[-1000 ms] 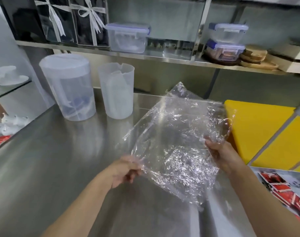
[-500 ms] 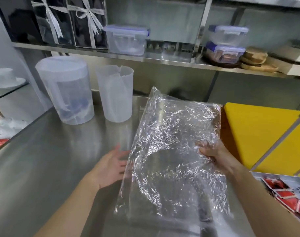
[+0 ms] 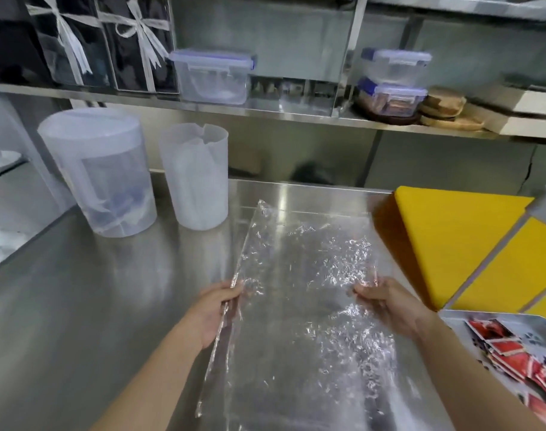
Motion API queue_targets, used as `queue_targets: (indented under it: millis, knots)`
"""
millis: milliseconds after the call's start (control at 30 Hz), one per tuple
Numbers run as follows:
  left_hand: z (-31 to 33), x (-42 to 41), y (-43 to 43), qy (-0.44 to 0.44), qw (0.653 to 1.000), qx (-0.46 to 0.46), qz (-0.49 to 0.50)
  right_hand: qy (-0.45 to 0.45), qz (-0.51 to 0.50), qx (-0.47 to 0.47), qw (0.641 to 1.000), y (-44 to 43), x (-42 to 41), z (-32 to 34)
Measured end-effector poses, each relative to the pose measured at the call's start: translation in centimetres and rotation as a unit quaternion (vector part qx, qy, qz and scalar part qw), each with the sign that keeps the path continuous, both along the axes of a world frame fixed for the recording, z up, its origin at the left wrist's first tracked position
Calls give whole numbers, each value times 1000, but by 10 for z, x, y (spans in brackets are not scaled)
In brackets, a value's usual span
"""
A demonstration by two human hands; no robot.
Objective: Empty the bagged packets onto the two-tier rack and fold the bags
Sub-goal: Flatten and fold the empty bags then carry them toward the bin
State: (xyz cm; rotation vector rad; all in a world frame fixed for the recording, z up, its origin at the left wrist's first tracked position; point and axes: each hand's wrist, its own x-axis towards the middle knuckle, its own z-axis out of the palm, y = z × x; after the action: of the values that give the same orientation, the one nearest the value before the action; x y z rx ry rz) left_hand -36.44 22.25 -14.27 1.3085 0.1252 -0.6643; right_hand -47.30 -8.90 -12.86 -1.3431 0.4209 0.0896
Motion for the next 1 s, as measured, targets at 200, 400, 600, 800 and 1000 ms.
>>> queue_targets:
  millis: [200,400,600,800,1000]
  knots:
    - [6,1,9,124,985,-16,-116,-14,55,-46,997,18,-2,6]
    - [2,2,5,35,999,31,-17,0,66,89,994,17,-3,3]
    - [6,6,12,-69,997,34,-26,-16,88,64,994,16,-3,6]
    - [6,9,18,-88,994,-31,-56,-20,57,51,997,8,-7,3]
    - [7,0,8,-108,994,6,-14,-4,52,8,999,6,-9,-3]
